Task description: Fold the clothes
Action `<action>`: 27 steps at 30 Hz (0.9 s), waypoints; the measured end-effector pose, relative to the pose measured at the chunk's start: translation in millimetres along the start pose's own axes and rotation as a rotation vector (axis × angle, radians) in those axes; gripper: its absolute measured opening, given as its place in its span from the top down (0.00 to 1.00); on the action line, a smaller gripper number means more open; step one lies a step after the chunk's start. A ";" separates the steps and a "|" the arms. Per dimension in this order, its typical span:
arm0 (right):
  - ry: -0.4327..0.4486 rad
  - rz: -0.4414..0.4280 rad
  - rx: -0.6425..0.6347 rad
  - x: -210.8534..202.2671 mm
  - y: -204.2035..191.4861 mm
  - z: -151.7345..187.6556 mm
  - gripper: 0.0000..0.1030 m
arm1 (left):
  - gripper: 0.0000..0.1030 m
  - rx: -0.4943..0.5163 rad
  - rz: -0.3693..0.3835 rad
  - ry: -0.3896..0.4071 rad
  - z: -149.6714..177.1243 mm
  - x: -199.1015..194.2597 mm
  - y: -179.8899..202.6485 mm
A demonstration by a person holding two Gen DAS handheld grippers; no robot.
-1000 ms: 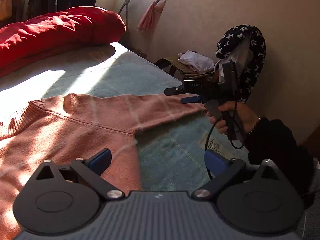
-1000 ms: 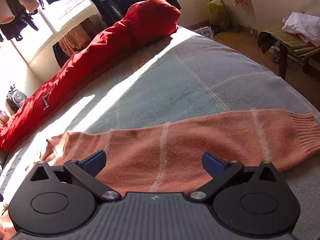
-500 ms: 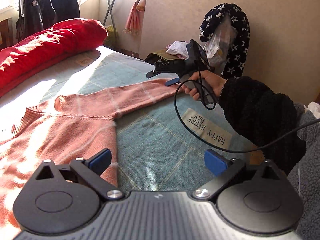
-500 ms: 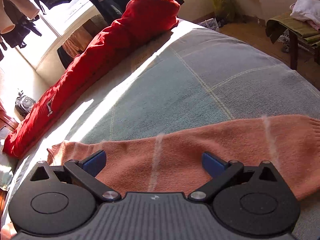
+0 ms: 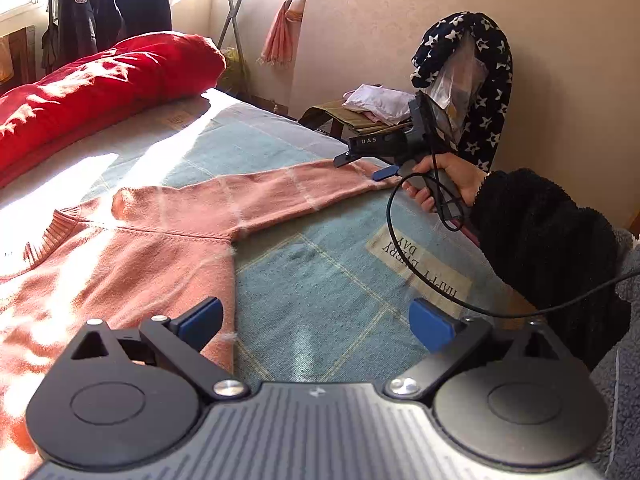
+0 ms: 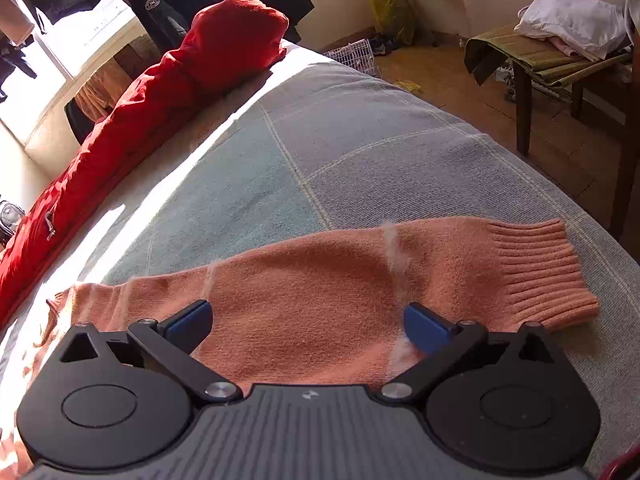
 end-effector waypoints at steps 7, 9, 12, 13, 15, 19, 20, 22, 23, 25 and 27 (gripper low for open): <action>0.074 0.026 0.085 -6.2 -0.2 -11.1 0.00 | 0.04 0.008 -0.019 -0.006 -0.3 2.3 1.8; 0.045 -0.047 0.064 1.6 -15.5 -9.5 0.00 | 0.04 0.007 -0.018 -0.005 -0.5 1.9 2.4; 0.001 -0.099 0.065 14.8 -24.3 -3.3 0.00 | 0.04 0.004 -0.022 -0.010 0.5 1.2 2.5; -0.005 -0.105 0.064 16.3 -22.6 -2.3 0.00 | 0.04 0.003 -0.024 -0.012 0.9 1.0 2.1; -0.009 -0.116 0.061 16.4 -16.4 -1.8 0.00 | 0.04 0.000 -0.030 -0.014 1.4 0.1 0.8; 0.046 -0.048 0.133 -2.2 11.4 -11.4 0.00 | 0.04 -0.005 -0.029 -0.013 1.7 -1.1 -0.6; 0.062 -0.031 0.159 -7.7 16.9 -13.3 0.00 | 0.04 -0.006 -0.026 -0.012 1.7 -1.3 -0.7; 0.084 -0.031 0.189 -17.5 21.1 -14.9 0.00 | 0.04 -0.011 -0.016 -0.012 2.1 -0.6 -0.5; 0.087 -0.050 0.183 -21.0 18.7 -14.3 0.00 | 0.04 -0.012 -0.014 -0.013 2.2 0.3 -0.5; 0.086 -0.097 0.169 -25.6 13.8 -12.9 0.00 | 0.04 -0.011 -0.012 -0.015 2.3 2.5 0.4; 0.067 -0.150 0.156 -23.7 9.6 -11.0 0.00 | 0.04 -0.006 -0.010 -0.020 2.6 4.6 2.1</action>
Point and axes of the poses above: each gripper's, at about its wrist camera, not at the fingertips, and x roughly the way its jaws point, y to its right, z to its underside, the point moved 6 cm from there along x, roughly the way its jaws point, and after that the axes turned 15 degrees about -z, right-handed, at the moved point
